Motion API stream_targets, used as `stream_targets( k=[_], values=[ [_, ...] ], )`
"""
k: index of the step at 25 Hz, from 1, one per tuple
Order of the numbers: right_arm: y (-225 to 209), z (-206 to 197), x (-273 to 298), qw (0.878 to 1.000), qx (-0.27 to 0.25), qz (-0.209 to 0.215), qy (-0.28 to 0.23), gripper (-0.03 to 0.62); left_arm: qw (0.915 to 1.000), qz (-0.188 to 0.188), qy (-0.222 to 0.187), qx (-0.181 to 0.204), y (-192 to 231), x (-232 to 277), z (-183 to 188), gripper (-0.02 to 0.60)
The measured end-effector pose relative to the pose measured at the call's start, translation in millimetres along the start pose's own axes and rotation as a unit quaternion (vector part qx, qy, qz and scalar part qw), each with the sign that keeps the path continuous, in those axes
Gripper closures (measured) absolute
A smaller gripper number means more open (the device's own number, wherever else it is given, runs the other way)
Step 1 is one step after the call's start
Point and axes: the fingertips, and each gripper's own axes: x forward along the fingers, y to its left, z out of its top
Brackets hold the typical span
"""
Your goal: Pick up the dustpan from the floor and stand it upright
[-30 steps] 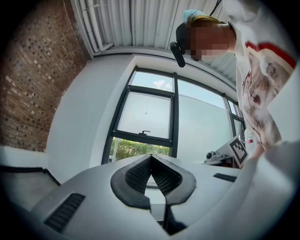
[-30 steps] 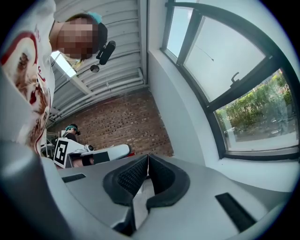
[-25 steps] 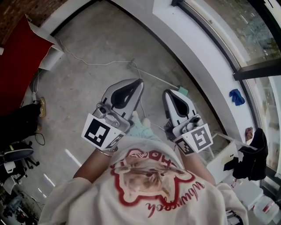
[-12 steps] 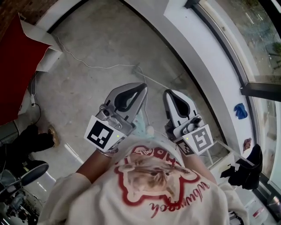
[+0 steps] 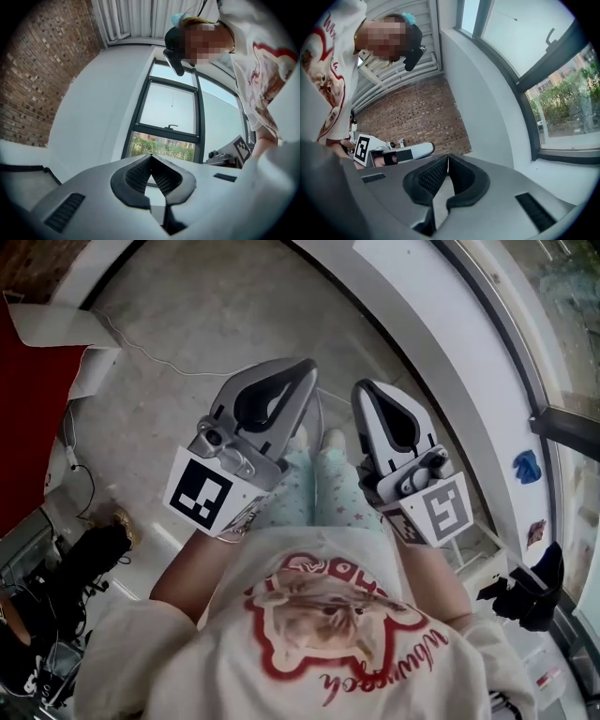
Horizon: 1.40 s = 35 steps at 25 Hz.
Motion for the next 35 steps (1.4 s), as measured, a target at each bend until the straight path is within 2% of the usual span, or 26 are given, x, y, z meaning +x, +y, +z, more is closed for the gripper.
stream_targets(
  k=[3, 5, 7, 10, 15, 20, 22, 27, 32, 33, 34, 35],
  values=[
    [-25, -30, 6, 0.999, -0.023, -0.005, 0.025, 0.568, 0.9999, 0.007, 0.014, 0.000, 12, 13, -25, 0.563],
    [-38, -64, 10, 0.997, -0.053, 0.001, 0.060, 0.568, 0.9993, 0.008, 0.033, 0.019, 18, 20, -47, 0.562],
    [-49, -97, 18, 0.994, -0.066, 0.016, 0.087, 0.568, 0.9986, 0.012, 0.045, 0.025, 27, 30, -70, 0.562],
    [-67, -151, 34, 0.988, -0.086, 0.044, 0.122, 0.568, 0.9978, 0.031, 0.056, 0.015, 51, 42, -109, 0.562],
    [-87, -245, 56, 0.969, -0.130, 0.108, 0.183, 0.568, 0.9927, 0.072, 0.095, 0.021, 95, 46, -193, 0.561],
    [-106, -317, 65, 0.949, -0.155, 0.139, 0.235, 0.568, 0.9852, 0.119, 0.124, -0.007, 133, 49, -273, 0.563],
    [-111, -347, 68, 0.944, -0.155, 0.143, 0.254, 0.568, 0.9833, 0.130, 0.127, -0.015, 144, 43, -297, 0.563],
    [-128, -430, 72, 0.942, -0.095, 0.148, 0.286, 0.566, 0.9773, 0.145, 0.153, -0.027, 161, 30, -358, 0.563],
    [-150, -528, 67, 0.921, -0.100, 0.157, 0.342, 0.566, 0.9723, 0.147, 0.178, -0.037, 174, 21, -422, 0.561],
    [-156, -548, 67, 0.915, -0.110, 0.159, 0.355, 0.544, 0.9719, 0.147, 0.180, -0.039, 178, 21, -433, 0.562],
    [-162, -567, 66, 0.908, -0.119, 0.162, 0.369, 0.489, 0.9718, 0.146, 0.181, -0.040, 181, 22, -444, 0.563],
    [-169, -585, 65, 0.901, -0.127, 0.162, 0.383, 0.473, 0.9720, 0.144, 0.181, -0.041, 183, 23, -453, 0.563]
  ],
)
